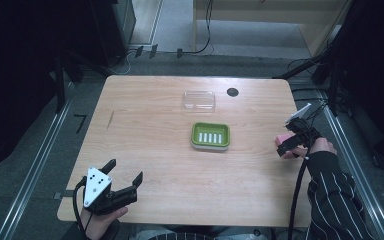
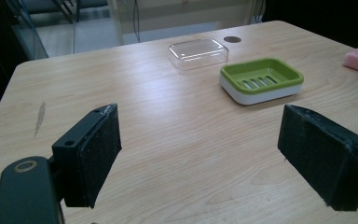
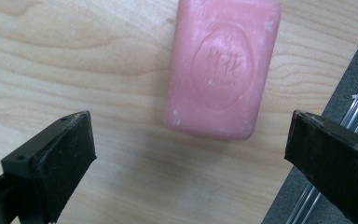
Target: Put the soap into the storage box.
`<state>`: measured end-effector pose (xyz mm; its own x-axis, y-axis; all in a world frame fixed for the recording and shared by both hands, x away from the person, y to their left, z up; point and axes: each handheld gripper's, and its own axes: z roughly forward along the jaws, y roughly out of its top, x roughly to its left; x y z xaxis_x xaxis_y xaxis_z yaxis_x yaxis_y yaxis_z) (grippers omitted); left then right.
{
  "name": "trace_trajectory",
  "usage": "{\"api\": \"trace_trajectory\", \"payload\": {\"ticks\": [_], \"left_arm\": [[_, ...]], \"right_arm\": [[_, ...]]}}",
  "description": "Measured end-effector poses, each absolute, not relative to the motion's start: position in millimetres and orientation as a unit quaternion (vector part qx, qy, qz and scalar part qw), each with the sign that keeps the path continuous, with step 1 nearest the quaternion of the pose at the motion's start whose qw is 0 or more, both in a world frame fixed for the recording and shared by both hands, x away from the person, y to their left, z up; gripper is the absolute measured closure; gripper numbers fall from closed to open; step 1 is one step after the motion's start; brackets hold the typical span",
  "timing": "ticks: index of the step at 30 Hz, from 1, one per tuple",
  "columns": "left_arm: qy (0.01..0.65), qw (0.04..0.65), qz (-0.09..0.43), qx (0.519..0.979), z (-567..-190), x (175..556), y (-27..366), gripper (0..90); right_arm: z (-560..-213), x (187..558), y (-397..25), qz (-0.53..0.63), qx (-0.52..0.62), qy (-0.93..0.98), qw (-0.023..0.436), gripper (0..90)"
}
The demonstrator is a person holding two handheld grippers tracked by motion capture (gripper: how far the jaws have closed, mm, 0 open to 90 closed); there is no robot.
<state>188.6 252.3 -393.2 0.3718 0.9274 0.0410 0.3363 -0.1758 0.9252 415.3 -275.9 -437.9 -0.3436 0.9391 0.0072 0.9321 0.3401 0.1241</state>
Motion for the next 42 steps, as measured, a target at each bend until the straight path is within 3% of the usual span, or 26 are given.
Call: {"api": "trace_trajectory", "payload": {"ticks": [23,42], "left_arm": [[0.456,0.452,0.327,0.693,-393.3,188.7,252.2,13.7],[0.457,0.451,0.327,0.694,-393.3,188.6,252.4,13.7]], "right_arm": [[-460.6,450.0,-282.7,0.051,0.602,0.797,0.013,0.1],[-474.9,458.1,-278.8,0.042,0.606,0.794,0.012,17.6]]}}
